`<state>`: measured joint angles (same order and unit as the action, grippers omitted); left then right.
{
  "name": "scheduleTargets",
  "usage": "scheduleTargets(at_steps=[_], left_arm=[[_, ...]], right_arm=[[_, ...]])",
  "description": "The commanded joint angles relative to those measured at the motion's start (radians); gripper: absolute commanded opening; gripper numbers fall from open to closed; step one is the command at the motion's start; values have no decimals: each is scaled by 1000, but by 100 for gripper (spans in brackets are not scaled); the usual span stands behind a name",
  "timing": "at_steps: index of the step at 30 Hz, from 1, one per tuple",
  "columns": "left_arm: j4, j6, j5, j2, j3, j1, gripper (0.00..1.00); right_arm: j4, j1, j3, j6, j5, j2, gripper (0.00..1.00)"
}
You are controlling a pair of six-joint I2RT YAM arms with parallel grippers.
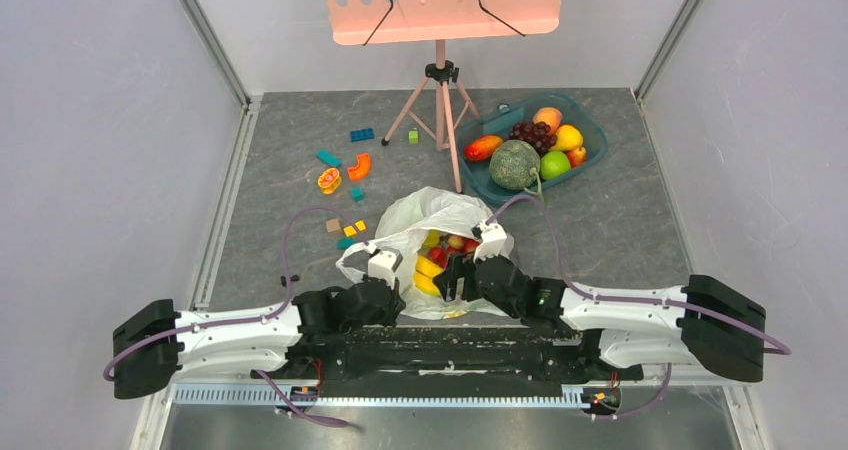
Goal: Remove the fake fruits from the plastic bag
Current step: Take out the fake fruit from the plastic bag.
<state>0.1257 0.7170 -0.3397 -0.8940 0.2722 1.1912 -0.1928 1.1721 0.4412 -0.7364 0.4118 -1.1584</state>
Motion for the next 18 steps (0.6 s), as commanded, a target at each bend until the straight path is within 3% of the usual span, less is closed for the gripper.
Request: scheduleTargets(at_steps=[1, 9, 18], left_arm=[[-14, 24, -32, 0, 36, 4, 2], [-21, 19, -33, -20, 41, 4, 2], [-28, 15, -30, -27, 40, 5, 2]], right_arm=[[-81, -41, -24, -123, -68, -18, 77], [-265, -98, -86, -173, -230, -102, 64], [-345, -100, -58, -178, -273, -216, 63]])
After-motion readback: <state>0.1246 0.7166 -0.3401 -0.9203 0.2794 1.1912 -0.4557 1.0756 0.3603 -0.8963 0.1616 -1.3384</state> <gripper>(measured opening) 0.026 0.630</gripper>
